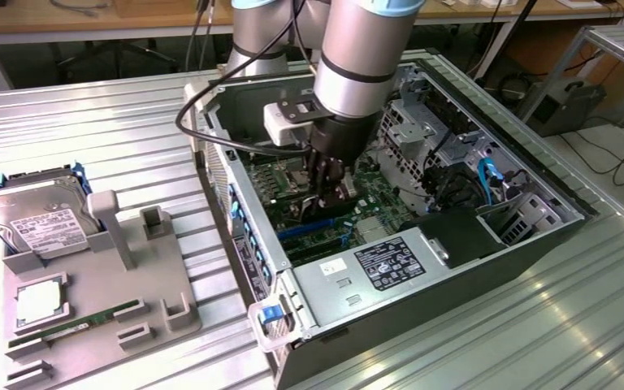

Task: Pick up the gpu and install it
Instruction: 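Insert the gpu into the slot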

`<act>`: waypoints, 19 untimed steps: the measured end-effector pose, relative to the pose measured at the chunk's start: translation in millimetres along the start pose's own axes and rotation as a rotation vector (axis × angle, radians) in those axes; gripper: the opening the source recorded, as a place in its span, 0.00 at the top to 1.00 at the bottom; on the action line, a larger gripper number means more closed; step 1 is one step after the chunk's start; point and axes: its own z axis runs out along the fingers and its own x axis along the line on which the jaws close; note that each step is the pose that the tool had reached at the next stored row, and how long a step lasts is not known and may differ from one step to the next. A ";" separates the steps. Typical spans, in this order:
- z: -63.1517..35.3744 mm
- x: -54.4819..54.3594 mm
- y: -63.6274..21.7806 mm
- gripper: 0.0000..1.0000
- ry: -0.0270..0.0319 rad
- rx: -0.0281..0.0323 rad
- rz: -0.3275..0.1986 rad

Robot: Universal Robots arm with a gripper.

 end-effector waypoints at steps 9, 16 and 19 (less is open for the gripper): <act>8.9 -2.5 2.7 0.74 0.0022 0.0029 0.000; 11.8 -3.5 4.0 0.74 0.0021 0.0030 -0.001; 14.9 -3.5 4.7 0.74 0.0022 0.0029 -0.001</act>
